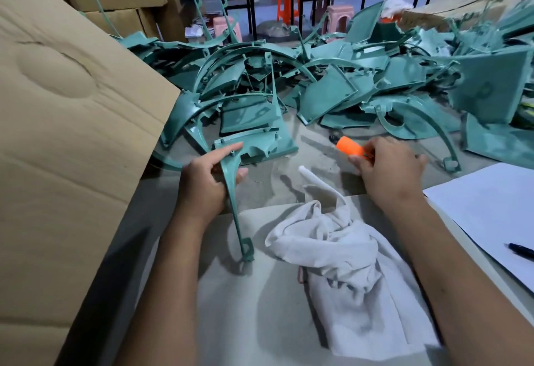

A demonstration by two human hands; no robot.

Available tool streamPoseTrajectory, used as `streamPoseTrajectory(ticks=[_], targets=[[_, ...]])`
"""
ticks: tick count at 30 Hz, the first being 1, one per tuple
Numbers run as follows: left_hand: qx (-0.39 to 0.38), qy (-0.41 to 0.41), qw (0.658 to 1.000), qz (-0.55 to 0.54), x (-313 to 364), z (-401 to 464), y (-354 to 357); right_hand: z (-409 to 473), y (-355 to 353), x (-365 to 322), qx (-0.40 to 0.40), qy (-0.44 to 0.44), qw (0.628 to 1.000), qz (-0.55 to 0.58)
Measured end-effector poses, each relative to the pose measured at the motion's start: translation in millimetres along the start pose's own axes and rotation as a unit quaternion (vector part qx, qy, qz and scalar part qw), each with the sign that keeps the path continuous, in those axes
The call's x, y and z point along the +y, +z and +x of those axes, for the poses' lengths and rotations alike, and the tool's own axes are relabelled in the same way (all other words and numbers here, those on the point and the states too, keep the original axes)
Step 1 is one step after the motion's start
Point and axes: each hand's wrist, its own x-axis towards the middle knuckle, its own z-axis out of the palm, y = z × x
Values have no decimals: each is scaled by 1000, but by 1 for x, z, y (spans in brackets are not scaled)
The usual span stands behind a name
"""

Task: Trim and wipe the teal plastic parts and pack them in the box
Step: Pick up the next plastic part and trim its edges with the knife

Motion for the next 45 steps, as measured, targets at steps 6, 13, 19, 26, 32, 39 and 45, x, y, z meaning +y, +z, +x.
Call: streamPoseTrajectory(ticks=[6,13,19,26,32,39,45], targets=[[193,64,977,-70,11,12,1,-10,0,-17,129,-86,960,235],[226,-42,935,-268,35,5,27,-25,0,-34,22,-124,914,386],[169,6,938,-303,39,5,36,-29,2,-39,-1,-141,916,375],[152,6,936,-318,34,5,34,-34,-3,-43,-16,-155,886,437],[206,46,940,-269,33,5,34,-30,3,-39,-52,-143,910,385],[123,63,967,-215,28,8,20,-23,-1,-26,-36,-117,951,285],[56,54,975,-207,22,6,4,-21,-4,-20,-58,-145,983,96]])
